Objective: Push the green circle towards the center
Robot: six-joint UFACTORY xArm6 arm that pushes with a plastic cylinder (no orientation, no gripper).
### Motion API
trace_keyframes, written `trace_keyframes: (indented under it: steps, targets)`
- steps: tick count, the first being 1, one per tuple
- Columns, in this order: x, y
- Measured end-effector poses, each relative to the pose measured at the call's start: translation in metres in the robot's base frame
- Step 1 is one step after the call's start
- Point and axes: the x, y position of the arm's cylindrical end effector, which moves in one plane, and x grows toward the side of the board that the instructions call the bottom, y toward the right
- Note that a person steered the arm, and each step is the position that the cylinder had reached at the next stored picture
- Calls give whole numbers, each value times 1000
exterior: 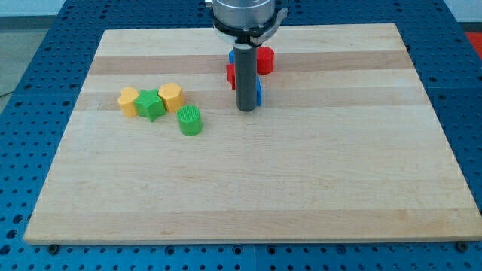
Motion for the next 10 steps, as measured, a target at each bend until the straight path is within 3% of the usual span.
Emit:
trace_keyframes:
  steps: [2, 3, 4, 5, 6, 10]
  targets:
    - [7, -9]
    - [53, -20]
    - [80, -74]
    - [75, -136]
    - [45, -165]
    - [35, 44]
